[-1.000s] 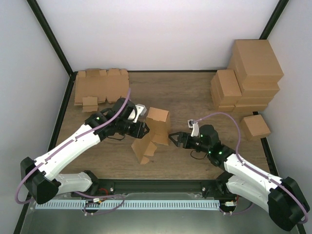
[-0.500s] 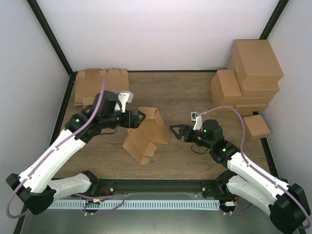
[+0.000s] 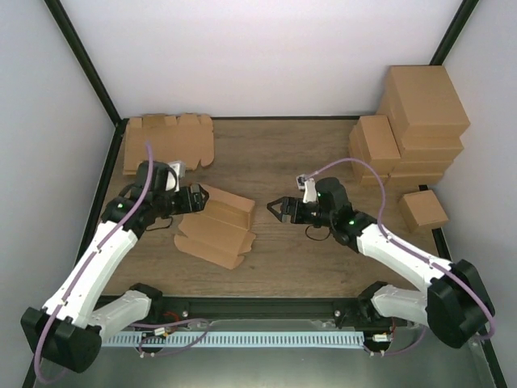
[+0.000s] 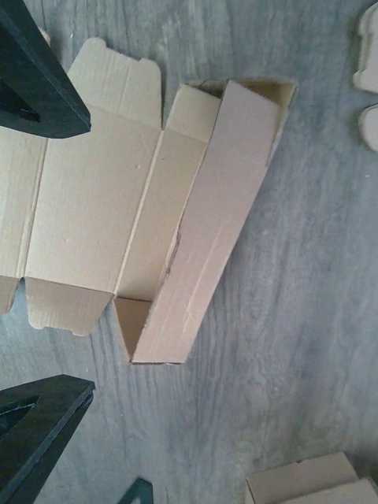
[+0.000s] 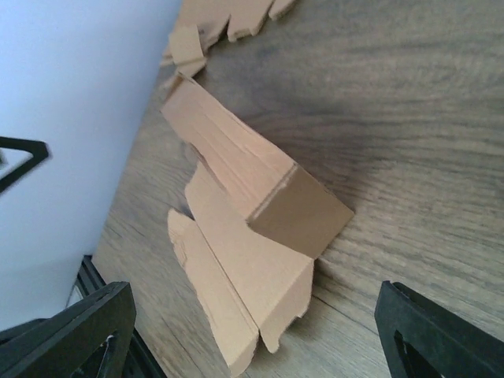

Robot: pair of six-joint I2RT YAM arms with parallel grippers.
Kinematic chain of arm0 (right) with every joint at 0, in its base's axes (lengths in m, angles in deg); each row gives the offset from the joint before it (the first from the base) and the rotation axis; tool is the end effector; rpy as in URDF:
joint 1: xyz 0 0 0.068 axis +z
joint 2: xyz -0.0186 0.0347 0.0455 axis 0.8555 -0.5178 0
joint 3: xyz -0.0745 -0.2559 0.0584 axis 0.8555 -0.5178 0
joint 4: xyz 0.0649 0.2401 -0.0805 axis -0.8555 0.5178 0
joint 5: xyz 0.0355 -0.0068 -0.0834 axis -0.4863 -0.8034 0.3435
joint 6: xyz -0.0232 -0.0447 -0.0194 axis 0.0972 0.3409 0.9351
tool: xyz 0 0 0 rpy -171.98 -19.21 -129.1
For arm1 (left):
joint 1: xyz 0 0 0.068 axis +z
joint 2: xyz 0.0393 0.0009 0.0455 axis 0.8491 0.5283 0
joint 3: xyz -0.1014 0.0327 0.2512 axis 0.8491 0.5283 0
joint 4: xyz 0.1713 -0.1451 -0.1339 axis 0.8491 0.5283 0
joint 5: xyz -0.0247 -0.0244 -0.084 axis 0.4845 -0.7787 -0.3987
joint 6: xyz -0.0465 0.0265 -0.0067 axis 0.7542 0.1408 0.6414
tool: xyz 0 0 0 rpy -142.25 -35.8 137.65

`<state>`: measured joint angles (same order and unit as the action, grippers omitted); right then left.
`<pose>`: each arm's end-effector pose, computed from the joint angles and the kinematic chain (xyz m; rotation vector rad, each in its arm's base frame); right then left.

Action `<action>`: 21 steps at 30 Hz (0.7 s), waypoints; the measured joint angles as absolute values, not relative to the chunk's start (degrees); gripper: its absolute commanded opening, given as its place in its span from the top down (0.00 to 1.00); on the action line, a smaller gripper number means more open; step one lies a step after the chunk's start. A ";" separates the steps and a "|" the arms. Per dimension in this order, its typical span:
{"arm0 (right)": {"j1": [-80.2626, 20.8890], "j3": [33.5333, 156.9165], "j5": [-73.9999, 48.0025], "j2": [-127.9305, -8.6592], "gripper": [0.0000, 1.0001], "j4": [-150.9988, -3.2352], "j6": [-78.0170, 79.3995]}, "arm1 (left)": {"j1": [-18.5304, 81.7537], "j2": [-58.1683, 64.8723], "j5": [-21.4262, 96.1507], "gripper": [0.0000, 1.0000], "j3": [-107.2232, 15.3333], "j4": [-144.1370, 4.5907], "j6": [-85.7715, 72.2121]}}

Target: Fold the paper box

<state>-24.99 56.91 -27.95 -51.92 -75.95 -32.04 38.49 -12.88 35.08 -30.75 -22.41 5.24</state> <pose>0.1964 0.1481 0.2407 -0.1512 2.2578 1.1487 0.1914 -0.0752 0.3105 0.0028 2.4595 -0.5634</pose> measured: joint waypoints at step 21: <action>-23.00 66.90 -32.84 -78.50 0.30 -79.21 -33.84 | 39.89 -21.66 41.68 0.13 -23.49 -22.50 8.03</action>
<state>-23.00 66.90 -32.84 -78.50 -79.21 -33.84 39.89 -21.66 41.68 -23.49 -22.50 8.03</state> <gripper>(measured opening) 0.706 0.875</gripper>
